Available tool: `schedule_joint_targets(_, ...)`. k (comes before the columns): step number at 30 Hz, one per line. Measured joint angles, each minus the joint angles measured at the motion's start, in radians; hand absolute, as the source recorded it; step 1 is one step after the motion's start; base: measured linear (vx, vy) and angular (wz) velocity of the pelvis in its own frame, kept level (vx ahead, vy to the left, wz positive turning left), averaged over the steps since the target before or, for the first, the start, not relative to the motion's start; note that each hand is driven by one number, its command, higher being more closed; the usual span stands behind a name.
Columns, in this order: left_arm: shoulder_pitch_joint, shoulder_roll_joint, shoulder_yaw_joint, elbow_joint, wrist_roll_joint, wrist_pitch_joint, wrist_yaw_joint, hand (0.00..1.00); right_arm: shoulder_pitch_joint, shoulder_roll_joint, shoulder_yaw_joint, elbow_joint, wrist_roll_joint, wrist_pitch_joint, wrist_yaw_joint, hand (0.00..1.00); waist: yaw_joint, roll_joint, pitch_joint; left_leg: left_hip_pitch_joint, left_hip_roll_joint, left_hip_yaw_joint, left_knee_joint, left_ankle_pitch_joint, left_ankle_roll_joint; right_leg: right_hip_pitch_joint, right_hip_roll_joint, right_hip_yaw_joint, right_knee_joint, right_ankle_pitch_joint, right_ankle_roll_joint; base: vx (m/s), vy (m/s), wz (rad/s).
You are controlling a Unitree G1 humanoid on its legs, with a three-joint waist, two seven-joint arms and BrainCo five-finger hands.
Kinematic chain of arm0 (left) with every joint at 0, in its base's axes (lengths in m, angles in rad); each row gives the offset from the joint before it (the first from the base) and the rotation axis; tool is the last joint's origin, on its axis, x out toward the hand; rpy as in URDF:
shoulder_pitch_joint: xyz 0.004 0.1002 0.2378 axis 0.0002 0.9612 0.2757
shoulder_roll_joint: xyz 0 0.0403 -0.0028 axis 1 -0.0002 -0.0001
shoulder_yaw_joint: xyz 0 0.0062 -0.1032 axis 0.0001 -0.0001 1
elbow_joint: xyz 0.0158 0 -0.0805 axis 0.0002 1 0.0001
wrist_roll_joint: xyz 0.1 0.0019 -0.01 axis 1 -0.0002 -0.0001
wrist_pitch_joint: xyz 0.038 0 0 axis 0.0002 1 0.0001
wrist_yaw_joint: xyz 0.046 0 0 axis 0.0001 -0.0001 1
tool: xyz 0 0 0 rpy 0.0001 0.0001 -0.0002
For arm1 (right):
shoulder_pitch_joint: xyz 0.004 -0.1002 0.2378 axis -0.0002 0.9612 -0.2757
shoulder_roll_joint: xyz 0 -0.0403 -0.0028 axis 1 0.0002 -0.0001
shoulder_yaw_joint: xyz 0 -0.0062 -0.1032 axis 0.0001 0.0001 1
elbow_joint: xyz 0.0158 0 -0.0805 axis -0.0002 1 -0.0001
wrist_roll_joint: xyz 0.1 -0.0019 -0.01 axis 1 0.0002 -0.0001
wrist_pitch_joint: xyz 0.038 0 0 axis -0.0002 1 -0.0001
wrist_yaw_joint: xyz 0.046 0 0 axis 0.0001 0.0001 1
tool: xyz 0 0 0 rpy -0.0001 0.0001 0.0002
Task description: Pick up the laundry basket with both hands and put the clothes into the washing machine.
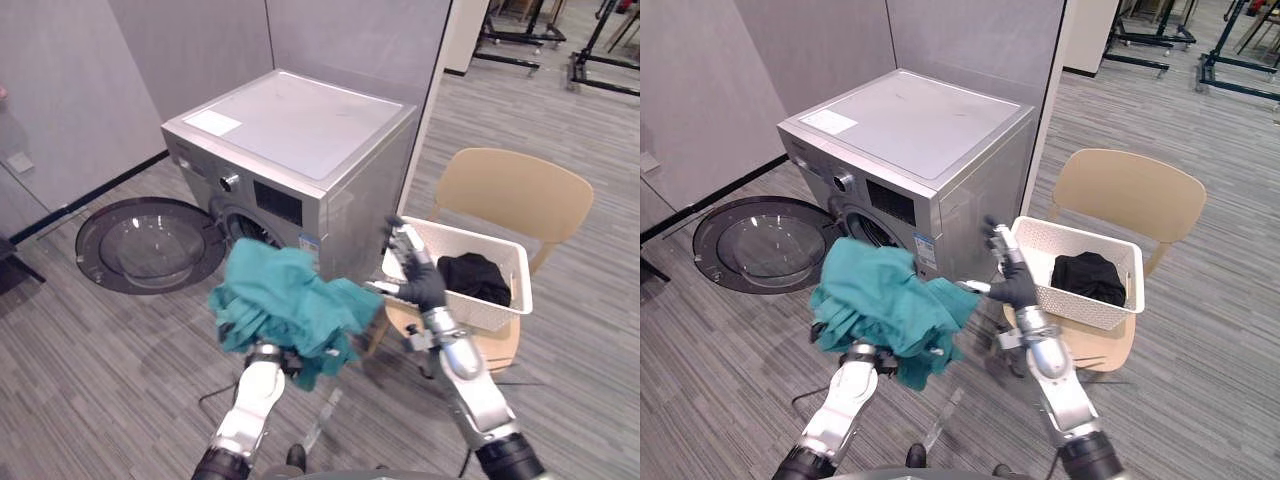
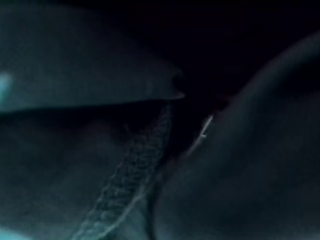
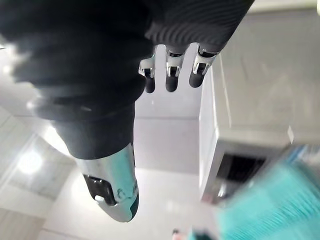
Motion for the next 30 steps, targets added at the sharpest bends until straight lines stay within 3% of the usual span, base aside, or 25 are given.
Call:
schedule_joint_targets(4,0.076,0.035,0.070,0.103,-0.047,-0.005,-0.046,1.00,0.109,-0.091,-0.047,0.015,-0.185,0.002,-0.010,0.00,0.000,0.000,0.001,-0.012,0.001,0.001,-0.005,0.000,0.000,-0.016,0.000,0.001,0.004,-0.006,0.003,0.04,-0.009,-0.01)
schedule_joint_targets(9,0.114,0.041,0.103,0.241,-0.082,-0.002,-0.100,1.00,0.139,-0.068,-0.047,0.304,-0.348,0.054,-0.008,0.00,0.001,0.000,0.011,-0.062,-0.009,-0.055,0.004,0.000,0.000,-0.026,-0.009,-0.057,0.007,-0.022,0.008,0.02,-0.008,0.34)
schedule_joint_targets(12,0.093,0.048,0.105,0.333,-0.082,0.003,-0.146,1.00,0.126,-0.047,-0.060,0.473,-0.394,0.085,-0.002,0.00,0.002,0.011,0.060,-0.142,-0.032,-0.131,0.038,0.005,0.006,-0.051,-0.042,-0.176,0.058,-0.067,0.011,-0.01,-0.018,1.08)
schedule_joint_targets(13,0.085,0.050,0.105,0.359,-0.081,0.005,-0.154,1.00,0.119,-0.032,-0.071,0.516,-0.400,0.090,-0.003,0.00,0.001,0.014,0.074,-0.159,-0.032,-0.114,0.046,-0.001,0.018,-0.051,-0.053,-0.210,0.072,-0.081,0.013,-0.02,0.000,1.38)
schedule_joint_targets(14,0.078,0.049,0.114,0.419,-0.081,0.014,-0.177,1.00,0.111,-0.005,-0.089,0.584,-0.417,0.107,-0.004,0.00,-0.002,0.014,0.083,-0.193,-0.016,0.015,0.079,-0.014,0.075,-0.048,-0.084,-0.282,0.093,-0.100,0.018,0.07,0.021,1.46)
schedule_joint_targets(15,0.074,0.046,0.121,0.451,-0.081,0.019,-0.186,1.00,0.106,0.003,-0.089,0.612,-0.420,0.111,-0.005,0.00,-0.002,0.004,0.090,-0.198,-0.005,0.093,0.095,-0.018,0.084,-0.046,-0.099,-0.309,0.105,-0.108,0.029,0.13,0.032,1.33)
schedule_joint_targets(17,0.065,0.039,0.152,0.526,-0.082,0.038,-0.195,1.00,0.078,0.028,-0.088,0.682,-0.434,0.122,-0.005,0.00,0.002,0.015,0.090,-0.223,0.024,0.285,0.134,0.008,0.075,-0.045,-0.141,-0.370,0.145,-0.129,0.056,0.21,0.046,0.94)
schedule_joint_targets(21,0.056,0.052,0.204,0.630,-0.080,0.045,-0.196,1.00,0.025,0.098,-0.081,0.715,-0.456,0.131,-0.005,0.00,0.004,-0.025,0.123,-0.213,-0.034,0.288,0.145,-0.011,0.086,0.013,-0.178,-0.384,0.107,-0.123,0.097,0.21,0.114,0.55)
schedule_joint_targets(22,0.057,0.047,0.210,0.663,-0.078,0.046,-0.198,1.00,0.017,0.110,-0.080,0.718,-0.472,0.131,-0.002,0.00,0.006,-0.025,0.127,-0.212,-0.041,0.286,0.190,-0.067,0.092,0.031,-0.196,-0.389,0.124,-0.132,0.114,0.19,0.150,0.14)
schedule_joint_targets(23,0.069,0.040,0.210,0.695,-0.076,0.051,-0.213,1.00,0.014,0.114,-0.070,0.720,-0.492,0.134,0.001,0.00,0.005,-0.027,0.134,-0.210,-0.052,0.281,0.271,-0.144,0.103,0.027,-0.254,-0.375,0.240,-0.155,0.151,0.20,0.163,0.13)
schedule_joint_targets(25,0.082,0.037,0.213,0.708,-0.076,0.054,-0.215,1.00,0.019,0.112,-0.060,0.716,-0.502,0.146,0.004,0.00,0.001,-0.021,0.138,-0.192,-0.069,0.265,0.320,-0.200,0.115,-0.017,-0.329,-0.338,0.452,-0.155,0.140,0.21,0.224,0.22)
schedule_joint_targets(26,0.084,0.040,0.214,0.707,-0.076,0.057,-0.214,1.00,0.035,0.111,-0.058,0.716,-0.504,0.152,0.007,0.00,-0.002,-0.023,0.142,-0.163,-0.090,0.236,0.340,-0.244,0.132,-0.099,-0.378,-0.224,0.661,-0.114,0.043,0.16,0.184,0.39)
schedule_joint_targets(27,0.083,0.042,0.213,0.706,-0.076,0.057,-0.214,1.00,0.042,0.111,-0.056,0.716,-0.504,0.152,0.009,0.00,-0.004,-0.022,0.145,-0.154,-0.093,0.223,0.347,-0.258,0.141,-0.128,-0.371,-0.161,0.713,-0.122,0.038,0.24,0.182,0.76)
schedule_joint_targets(28,0.077,0.048,0.213,0.706,-0.076,0.061,-0.214,1.00,0.057,0.112,-0.043,0.716,-0.503,0.152,0.011,0.00,-0.029,-0.021,0.148,-0.135,-0.103,0.175,0.351,-0.275,0.155,-0.177,-0.326,-0.059,0.791,-0.176,0.061,0.27,0.124,1.02)
schedule_joint_targets(29,0.066,0.051,0.213,0.707,-0.076,0.063,-0.213,1.00,0.064,0.112,-0.031,0.715,-0.502,0.152,0.012,0.00,-0.046,-0.023,0.157,-0.102,-0.111,0.135,0.334,-0.282,0.162,-0.225,-0.271,-0.004,0.807,-0.218,0.060,0.33,0.136,1.03)
schedule_joint_targets(30,0.061,0.051,0.213,0.706,-0.077,0.063,-0.213,1.00,0.062,0.112,-0.026,0.714,-0.502,0.152,0.012,0.00,-0.050,-0.020,0.164,-0.088,-0.113,0.124,0.326,-0.285,0.163,-0.247,-0.248,0.014,0.796,-0.227,0.060,0.30,0.067,0.85)
